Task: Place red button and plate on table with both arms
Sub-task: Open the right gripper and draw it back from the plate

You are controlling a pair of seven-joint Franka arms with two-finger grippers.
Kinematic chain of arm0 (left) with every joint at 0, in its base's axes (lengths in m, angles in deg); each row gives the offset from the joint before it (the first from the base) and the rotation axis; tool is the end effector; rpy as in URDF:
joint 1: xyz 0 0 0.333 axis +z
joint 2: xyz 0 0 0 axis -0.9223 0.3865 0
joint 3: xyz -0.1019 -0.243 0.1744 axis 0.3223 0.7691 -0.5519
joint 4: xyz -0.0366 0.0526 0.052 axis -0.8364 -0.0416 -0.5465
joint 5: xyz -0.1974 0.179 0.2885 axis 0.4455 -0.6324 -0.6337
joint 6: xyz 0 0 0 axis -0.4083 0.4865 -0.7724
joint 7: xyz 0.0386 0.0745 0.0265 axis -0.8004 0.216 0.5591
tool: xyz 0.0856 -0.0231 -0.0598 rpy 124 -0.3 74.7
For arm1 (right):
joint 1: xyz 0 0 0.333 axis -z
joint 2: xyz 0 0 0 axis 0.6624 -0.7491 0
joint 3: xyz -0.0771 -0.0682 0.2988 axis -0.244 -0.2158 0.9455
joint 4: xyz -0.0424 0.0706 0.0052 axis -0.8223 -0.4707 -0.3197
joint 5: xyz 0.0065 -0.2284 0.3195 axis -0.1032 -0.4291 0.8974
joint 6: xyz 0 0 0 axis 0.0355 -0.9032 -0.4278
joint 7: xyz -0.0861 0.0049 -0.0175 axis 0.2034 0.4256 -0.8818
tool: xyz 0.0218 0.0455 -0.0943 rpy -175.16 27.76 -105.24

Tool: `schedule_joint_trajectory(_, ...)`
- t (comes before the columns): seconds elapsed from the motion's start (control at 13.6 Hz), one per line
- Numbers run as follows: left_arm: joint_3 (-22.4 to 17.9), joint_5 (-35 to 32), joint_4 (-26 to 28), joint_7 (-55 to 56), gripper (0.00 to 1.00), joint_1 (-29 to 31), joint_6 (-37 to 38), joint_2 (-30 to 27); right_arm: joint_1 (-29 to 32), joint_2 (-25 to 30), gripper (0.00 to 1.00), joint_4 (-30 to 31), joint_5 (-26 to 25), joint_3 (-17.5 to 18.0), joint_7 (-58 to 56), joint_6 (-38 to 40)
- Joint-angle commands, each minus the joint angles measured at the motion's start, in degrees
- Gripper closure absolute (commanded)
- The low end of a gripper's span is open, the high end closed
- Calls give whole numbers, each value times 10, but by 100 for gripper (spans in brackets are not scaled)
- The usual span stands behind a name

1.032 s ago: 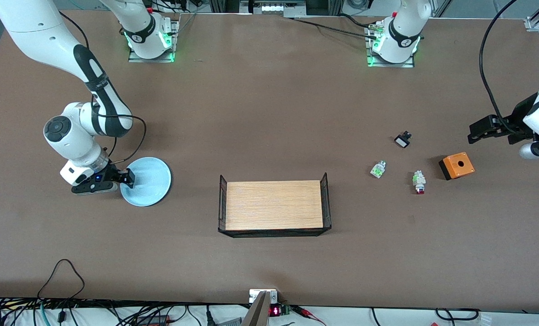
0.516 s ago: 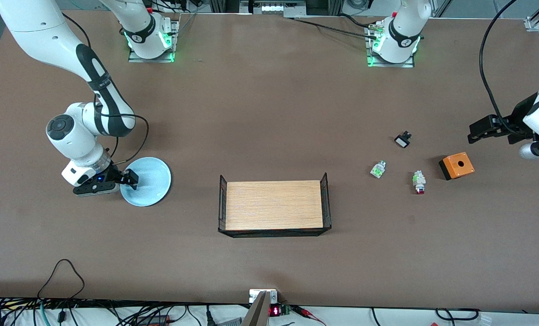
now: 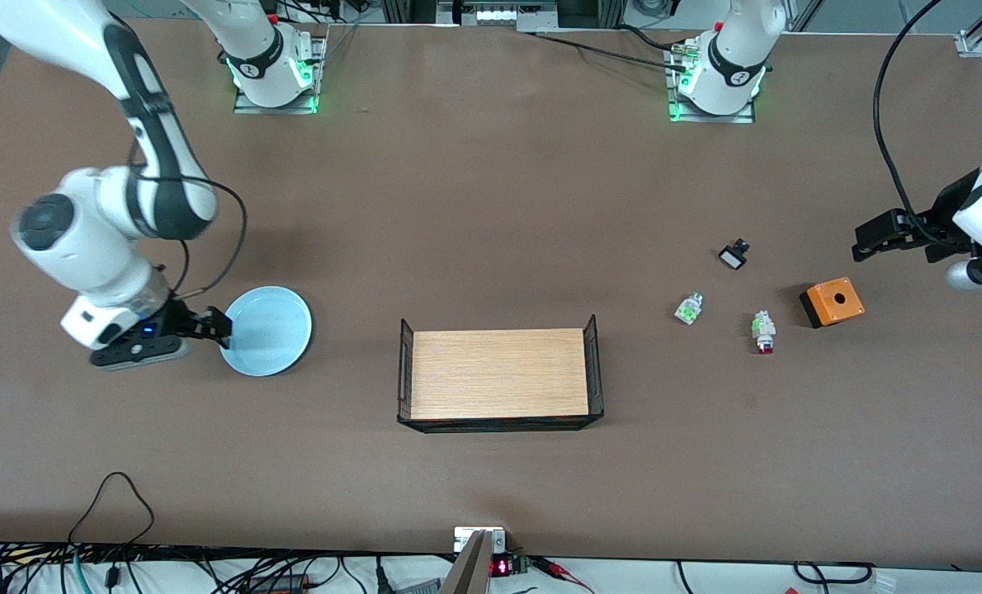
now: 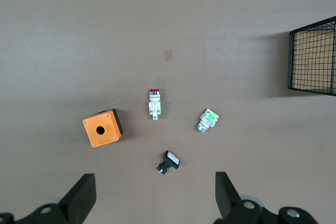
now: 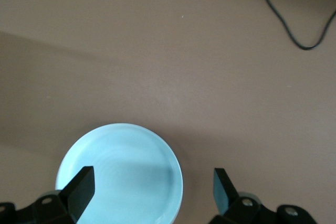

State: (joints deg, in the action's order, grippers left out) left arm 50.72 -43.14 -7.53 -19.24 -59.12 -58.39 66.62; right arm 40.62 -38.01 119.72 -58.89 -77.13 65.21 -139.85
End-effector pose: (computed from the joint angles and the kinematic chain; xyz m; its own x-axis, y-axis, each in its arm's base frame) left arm 0.6077 -0.0059 0.5892 0.9996 0.0028 -0.0281 0.0031 -1.0000 0.0088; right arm 0.6510 0.0285 0.3705 0.9618 0.2102 0.1752 0.2076 -0.9776 0.0332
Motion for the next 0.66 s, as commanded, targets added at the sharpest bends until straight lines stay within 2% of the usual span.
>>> schedule_joint_trajectory(0.0, 0, 13, -8, 0, 0, 0, 12, -4, 5, 32, 0, -96, 0, -1, -3, 203)
schedule_joint_trajectory(0.22, 0, 11, -8, -1, 0, 0, 11, -4, 8, 46, 0, -168, -4, -2, -1, 376)
schedule_joint_trajectory(0.59, 1, 10, -9, -1, 0, 0, 12, -4, 10, 65, 0, -219, -5, -2, 22, 490)
